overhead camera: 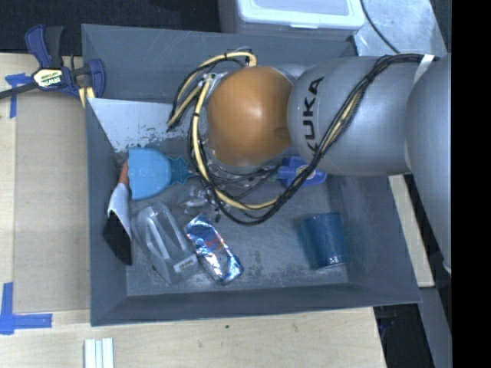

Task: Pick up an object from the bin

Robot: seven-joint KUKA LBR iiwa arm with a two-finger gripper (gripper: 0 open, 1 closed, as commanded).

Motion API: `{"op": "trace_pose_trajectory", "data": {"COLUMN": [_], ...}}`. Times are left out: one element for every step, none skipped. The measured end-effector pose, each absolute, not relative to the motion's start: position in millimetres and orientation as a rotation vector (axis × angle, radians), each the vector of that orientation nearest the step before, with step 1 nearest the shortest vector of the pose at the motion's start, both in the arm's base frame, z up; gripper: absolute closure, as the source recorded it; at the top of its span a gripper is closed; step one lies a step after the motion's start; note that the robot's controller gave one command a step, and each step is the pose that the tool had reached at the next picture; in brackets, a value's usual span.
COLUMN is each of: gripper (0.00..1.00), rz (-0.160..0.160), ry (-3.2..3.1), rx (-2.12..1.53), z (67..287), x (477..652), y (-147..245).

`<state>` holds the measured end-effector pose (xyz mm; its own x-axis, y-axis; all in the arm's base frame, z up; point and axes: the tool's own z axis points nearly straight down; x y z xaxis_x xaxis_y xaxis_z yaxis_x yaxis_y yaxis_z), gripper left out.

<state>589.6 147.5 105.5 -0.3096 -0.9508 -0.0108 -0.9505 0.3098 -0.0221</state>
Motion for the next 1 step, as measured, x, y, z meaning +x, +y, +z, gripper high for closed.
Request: {"op": "trace_pose_trajectory", "data": {"gripper": [1.00], "rz": [-0.015], "ry": [2.528], "rx": [-1.832], "z": [121.3], "x": [588.7], "y": [147.4]}}
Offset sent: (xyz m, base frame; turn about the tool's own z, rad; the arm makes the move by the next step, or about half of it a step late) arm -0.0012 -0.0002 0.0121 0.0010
